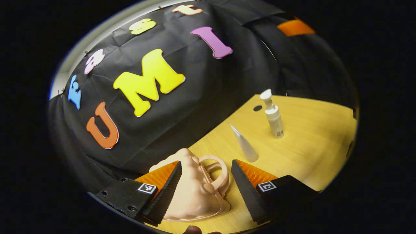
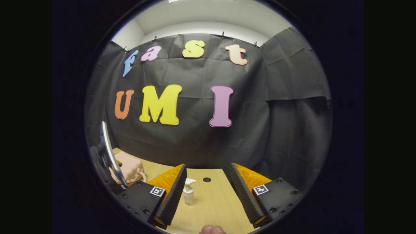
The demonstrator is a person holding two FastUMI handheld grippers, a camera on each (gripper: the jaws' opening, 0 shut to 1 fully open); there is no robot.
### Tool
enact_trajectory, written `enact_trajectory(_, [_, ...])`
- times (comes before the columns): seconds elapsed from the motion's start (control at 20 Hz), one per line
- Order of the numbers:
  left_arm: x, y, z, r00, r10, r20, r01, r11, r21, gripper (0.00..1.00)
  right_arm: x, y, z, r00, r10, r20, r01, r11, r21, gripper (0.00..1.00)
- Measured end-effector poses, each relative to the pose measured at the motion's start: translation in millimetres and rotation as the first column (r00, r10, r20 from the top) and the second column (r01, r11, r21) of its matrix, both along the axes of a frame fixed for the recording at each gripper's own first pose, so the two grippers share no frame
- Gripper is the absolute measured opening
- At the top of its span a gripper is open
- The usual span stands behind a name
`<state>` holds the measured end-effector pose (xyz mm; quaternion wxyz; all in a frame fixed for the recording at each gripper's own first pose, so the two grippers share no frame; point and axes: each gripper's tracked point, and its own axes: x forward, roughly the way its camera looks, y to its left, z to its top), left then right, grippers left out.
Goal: First open the suitcase, pack the skin care products into it, and then close the suitcase.
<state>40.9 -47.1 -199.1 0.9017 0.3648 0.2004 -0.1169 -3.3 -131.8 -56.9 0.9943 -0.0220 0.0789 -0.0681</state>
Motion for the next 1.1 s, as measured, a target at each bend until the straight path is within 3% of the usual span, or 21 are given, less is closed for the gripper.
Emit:
enact_trajectory(0.3, [21, 15, -52, 0.996, 0.008, -0.094, 0.011, 0.979, 0.202, 0.93, 5, -17, -13, 1.000, -0.010, -0.026, 0.010, 1.000, -0.021, 0.77])
enact_trajectory(0.45, [24, 20, -65, 0.994, 0.026, -0.109, 0.003, 0.966, 0.257, 0.92, 6, -18, -24, 0.999, -0.013, -0.043, 0.013, 1.000, 0.001, 0.80])
enact_trajectory(0.7, [38, 33, -75, 0.989, 0.064, -0.132, -0.021, 0.953, 0.303, 0.79, 7, -22, -39, 0.997, -0.020, -0.075, 0.021, 1.000, 0.012, 0.80])
enact_trajectory(1.0, [39, 36, -95, 0.975, 0.077, -0.211, -0.001, 0.941, 0.338, 0.52, 0, -37, -40, 0.994, -0.079, -0.075, 0.081, 0.996, 0.023, 0.80])
enact_trajectory(1.1, [38, 35, -94, 0.973, 0.085, -0.216, -0.005, 0.937, 0.349, 0.34, -4, -36, -41, 0.993, -0.092, -0.080, 0.095, 0.995, 0.029, 0.80])
